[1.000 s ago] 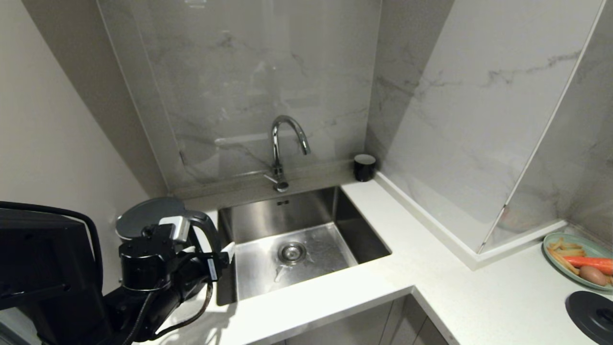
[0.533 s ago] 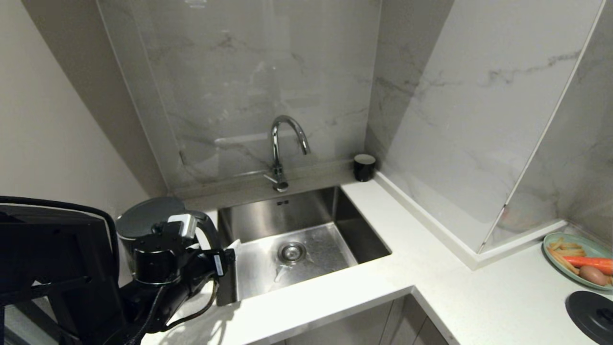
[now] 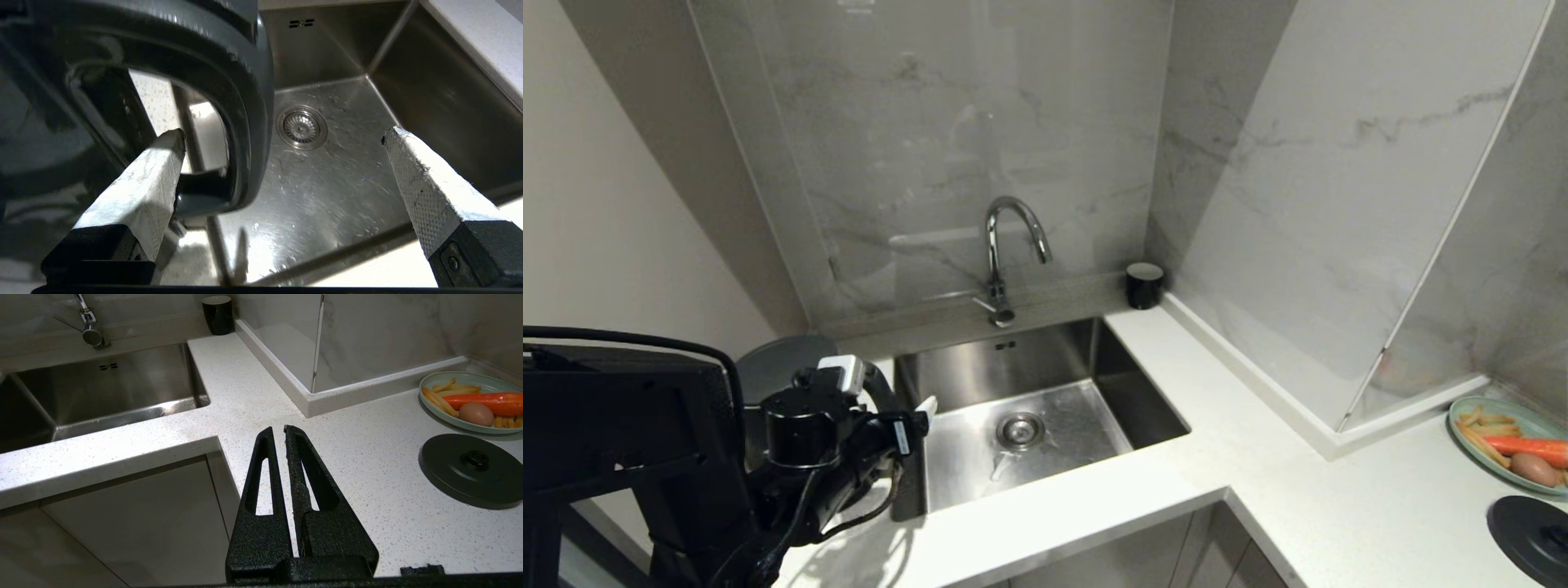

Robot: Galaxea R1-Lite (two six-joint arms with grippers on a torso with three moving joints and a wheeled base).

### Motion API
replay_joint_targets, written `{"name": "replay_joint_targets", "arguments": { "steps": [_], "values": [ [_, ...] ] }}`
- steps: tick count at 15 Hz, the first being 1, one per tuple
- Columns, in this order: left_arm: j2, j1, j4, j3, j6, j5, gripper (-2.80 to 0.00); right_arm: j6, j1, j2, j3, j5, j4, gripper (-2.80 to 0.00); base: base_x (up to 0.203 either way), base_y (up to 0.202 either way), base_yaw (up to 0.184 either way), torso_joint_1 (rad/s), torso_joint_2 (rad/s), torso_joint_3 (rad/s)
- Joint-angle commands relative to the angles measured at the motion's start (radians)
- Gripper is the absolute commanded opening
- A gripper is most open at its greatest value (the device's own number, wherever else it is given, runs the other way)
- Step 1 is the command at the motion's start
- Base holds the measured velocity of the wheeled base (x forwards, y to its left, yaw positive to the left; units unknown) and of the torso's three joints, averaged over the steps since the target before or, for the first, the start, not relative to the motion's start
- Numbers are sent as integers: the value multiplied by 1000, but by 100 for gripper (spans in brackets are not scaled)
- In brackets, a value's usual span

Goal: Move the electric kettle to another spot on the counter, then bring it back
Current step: Grab the kettle

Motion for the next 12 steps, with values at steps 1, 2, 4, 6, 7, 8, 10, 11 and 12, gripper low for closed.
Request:
{"name": "replay_joint_targets", "arguments": {
  "steps": [1, 2, 4, 6, 7, 8, 10, 11, 12],
  "values": [
    [19, 9, -9, -20, 6, 2, 0, 0, 0, 1, 0, 1, 1, -280, 0, 0, 0, 0, 0, 0],
    [24, 13, -9, -31, 8, 2, 0, 0, 0, 0, 0, 0, 0, -280, 0, 0, 0, 0, 0, 0],
    [27, 17, -7, -44, 16, 2, 0, 0, 0, 1, 0, 0, 0, -280, 0, 0, 0, 0, 0, 0],
    [40, 19, -9, -50, 32, 2, 0, 0, 0, 1, 0, 1, 0, -280, 0, 0, 0, 0, 0, 0],
    [43, 19, -9, -55, 35, 2, 0, 0, 0, 0, 0, -1, 0, -280, 0, 0, 0, 0, 0, 0],
    [43, 19, -9, -58, 35, 2, 0, 0, 0, 1, 0, -1, 0, -280, 0, 0, 0, 0, 0, 0],
    [52, 20, -9, -72, 35, 5, 0, 0, 0, 1, 0, 1, 0, -280, 0, 0, 0, 0, 0, 0],
    [54, 20, -9, -72, 35, 5, 0, 0, 0, 1, 0, 0, 0, -280, 0, 0, 0, 0, 0, 0],
    [54, 20, -10, -68, 35, 5, 0, 0, 0, 1, 0, -1, 0, -280, 0, 0, 0, 0, 0, 0]
  ]
}}
